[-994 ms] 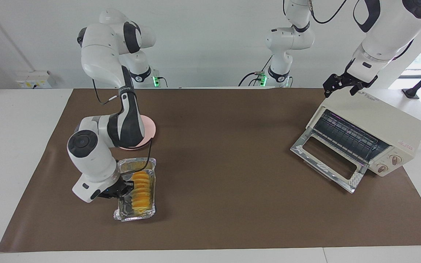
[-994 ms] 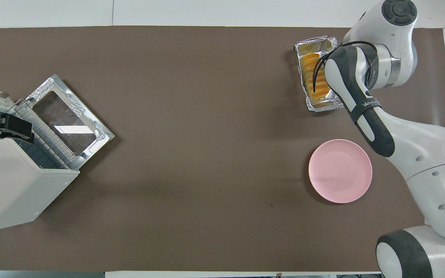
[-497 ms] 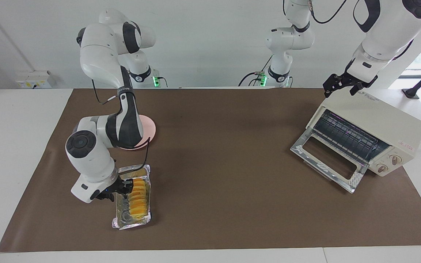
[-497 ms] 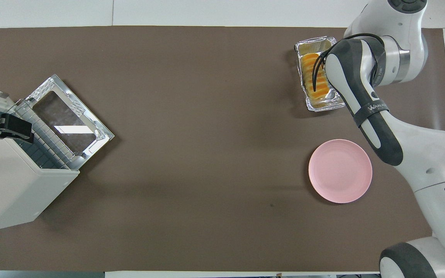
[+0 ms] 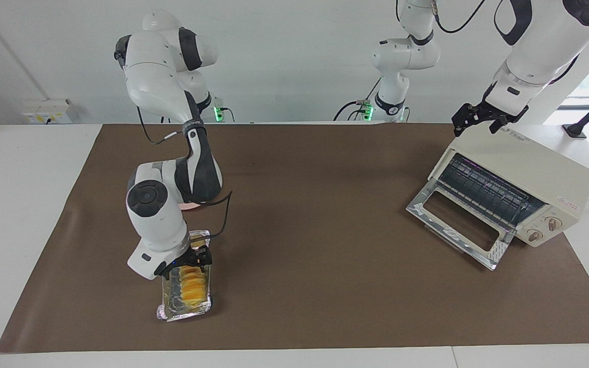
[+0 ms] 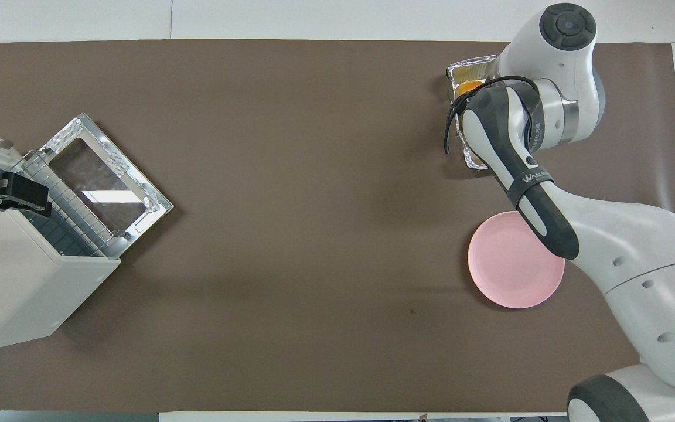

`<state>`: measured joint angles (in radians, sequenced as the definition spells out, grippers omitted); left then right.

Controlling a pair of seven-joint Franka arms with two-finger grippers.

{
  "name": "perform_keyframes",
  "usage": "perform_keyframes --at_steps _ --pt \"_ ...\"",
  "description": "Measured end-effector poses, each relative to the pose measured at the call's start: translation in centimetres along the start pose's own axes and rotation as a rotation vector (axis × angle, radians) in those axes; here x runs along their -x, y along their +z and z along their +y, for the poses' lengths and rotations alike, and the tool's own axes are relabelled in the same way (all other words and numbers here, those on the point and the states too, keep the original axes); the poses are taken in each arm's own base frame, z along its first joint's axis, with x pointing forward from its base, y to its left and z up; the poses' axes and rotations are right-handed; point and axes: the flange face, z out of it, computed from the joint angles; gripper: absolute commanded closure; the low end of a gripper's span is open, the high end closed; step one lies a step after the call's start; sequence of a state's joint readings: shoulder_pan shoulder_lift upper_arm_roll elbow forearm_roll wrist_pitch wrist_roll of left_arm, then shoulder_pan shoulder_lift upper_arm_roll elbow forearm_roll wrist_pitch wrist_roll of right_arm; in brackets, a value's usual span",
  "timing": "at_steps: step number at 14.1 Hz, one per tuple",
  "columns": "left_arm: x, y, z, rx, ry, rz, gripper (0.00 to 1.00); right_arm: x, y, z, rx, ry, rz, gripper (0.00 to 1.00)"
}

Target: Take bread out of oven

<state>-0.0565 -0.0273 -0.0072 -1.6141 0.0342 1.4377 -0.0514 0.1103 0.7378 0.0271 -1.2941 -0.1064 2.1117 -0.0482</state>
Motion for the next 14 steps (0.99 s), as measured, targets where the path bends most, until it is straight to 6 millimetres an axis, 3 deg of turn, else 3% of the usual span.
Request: perform_keyframes --at_steps 1,2,8,11,14 --pt "0.0 0.0 0.0 0.000 0.000 0.000 0.00 0.4 0.6 -0.1 0.001 -0.002 0.002 0.73" --pt "0.0 0.0 0.0 0.000 0.000 0.000 0.00 0.6 0.7 -0.1 0.001 -0.004 0.003 1.00" --pt "0.0 0.0 0.0 0.000 0.000 0.000 0.00 1.2 -1.6 0.9 0.006 0.010 -0.038 1.00" --pt "0.0 0.0 0.0 0.000 0.000 0.000 0.00 1.6 -6.6 0.9 0.001 0.019 -0.097 1.00" --pt "0.0 0.0 0.0 0.000 0.000 0.000 0.00 4.6 -13.1 -0.7 0.001 0.061 -0.127 1.00"
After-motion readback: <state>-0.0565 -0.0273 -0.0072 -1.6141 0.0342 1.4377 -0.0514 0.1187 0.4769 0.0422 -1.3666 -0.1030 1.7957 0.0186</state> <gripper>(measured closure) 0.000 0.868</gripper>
